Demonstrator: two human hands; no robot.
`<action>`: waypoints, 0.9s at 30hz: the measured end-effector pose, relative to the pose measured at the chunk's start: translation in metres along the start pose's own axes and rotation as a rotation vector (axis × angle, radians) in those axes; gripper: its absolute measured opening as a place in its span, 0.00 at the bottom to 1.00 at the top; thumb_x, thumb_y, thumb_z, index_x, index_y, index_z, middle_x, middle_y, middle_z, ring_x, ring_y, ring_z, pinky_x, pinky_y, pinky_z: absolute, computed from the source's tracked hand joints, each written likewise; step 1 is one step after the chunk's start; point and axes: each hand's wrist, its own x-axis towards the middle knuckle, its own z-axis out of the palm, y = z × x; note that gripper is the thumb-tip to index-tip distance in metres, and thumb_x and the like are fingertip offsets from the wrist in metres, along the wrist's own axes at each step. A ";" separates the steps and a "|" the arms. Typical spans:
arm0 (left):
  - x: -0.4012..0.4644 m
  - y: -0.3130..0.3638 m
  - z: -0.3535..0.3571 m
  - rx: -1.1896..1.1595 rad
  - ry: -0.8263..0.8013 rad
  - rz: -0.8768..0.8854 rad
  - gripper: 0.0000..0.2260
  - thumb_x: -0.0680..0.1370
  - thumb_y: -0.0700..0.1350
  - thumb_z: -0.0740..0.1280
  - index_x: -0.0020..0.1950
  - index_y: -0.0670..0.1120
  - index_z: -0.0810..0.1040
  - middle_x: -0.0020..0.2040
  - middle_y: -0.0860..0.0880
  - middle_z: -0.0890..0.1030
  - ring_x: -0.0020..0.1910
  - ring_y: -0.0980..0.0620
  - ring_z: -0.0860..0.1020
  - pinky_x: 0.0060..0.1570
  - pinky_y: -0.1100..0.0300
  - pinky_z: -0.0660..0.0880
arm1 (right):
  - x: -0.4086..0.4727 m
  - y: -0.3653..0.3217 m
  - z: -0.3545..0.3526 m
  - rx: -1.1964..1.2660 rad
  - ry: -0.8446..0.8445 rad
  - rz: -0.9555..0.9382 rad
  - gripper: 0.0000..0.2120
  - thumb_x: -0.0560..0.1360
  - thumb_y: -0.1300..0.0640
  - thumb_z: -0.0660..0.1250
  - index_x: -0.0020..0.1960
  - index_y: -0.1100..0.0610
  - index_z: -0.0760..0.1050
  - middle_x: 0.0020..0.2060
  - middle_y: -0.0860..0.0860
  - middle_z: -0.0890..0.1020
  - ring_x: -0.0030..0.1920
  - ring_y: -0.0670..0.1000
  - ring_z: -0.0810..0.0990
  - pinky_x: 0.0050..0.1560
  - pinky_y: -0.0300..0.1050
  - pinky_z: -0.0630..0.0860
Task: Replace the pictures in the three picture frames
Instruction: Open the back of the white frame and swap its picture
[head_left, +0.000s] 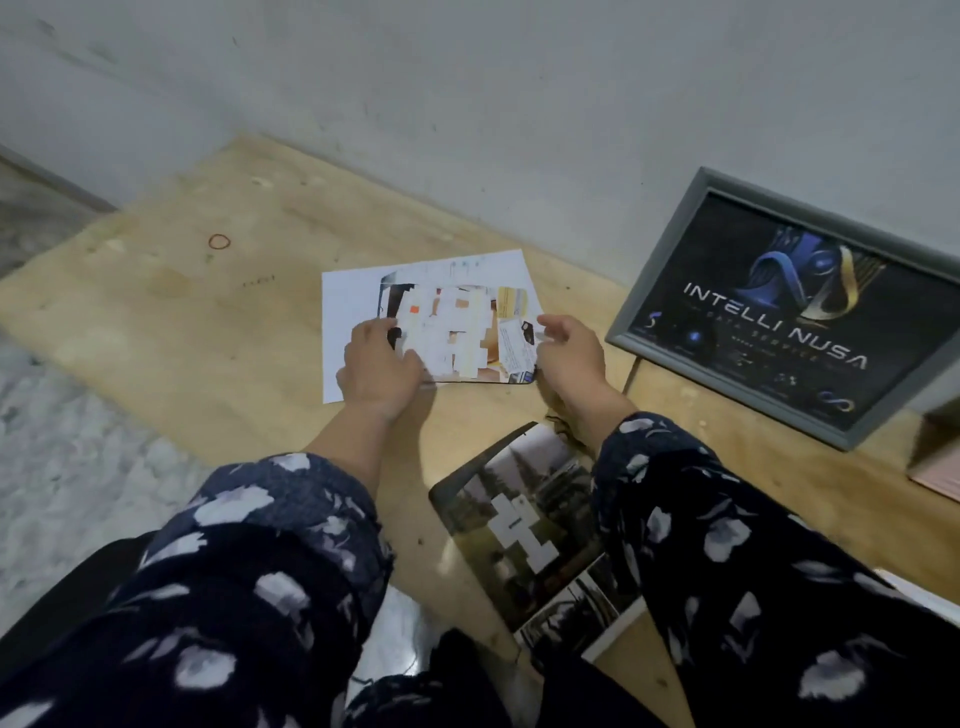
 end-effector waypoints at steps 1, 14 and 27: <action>-0.004 0.001 0.002 0.002 -0.012 0.016 0.21 0.77 0.44 0.62 0.71 0.48 0.68 0.72 0.47 0.66 0.68 0.45 0.68 0.65 0.47 0.65 | -0.003 0.003 -0.003 -0.012 0.011 -0.004 0.22 0.75 0.69 0.56 0.66 0.54 0.72 0.64 0.50 0.75 0.54 0.46 0.72 0.39 0.29 0.69; -0.131 0.008 0.035 0.255 -0.208 0.108 0.21 0.79 0.48 0.62 0.71 0.49 0.67 0.69 0.46 0.70 0.68 0.43 0.66 0.63 0.47 0.69 | -0.135 0.081 -0.064 -0.060 0.093 0.011 0.18 0.74 0.68 0.60 0.59 0.54 0.77 0.59 0.53 0.77 0.53 0.50 0.75 0.43 0.37 0.70; -0.211 -0.024 0.034 0.340 -0.213 0.082 0.23 0.79 0.51 0.63 0.71 0.47 0.64 0.68 0.45 0.67 0.68 0.43 0.63 0.64 0.45 0.67 | -0.224 0.130 -0.057 -0.103 0.218 0.329 0.25 0.69 0.66 0.63 0.63 0.48 0.68 0.61 0.52 0.63 0.51 0.57 0.76 0.51 0.51 0.78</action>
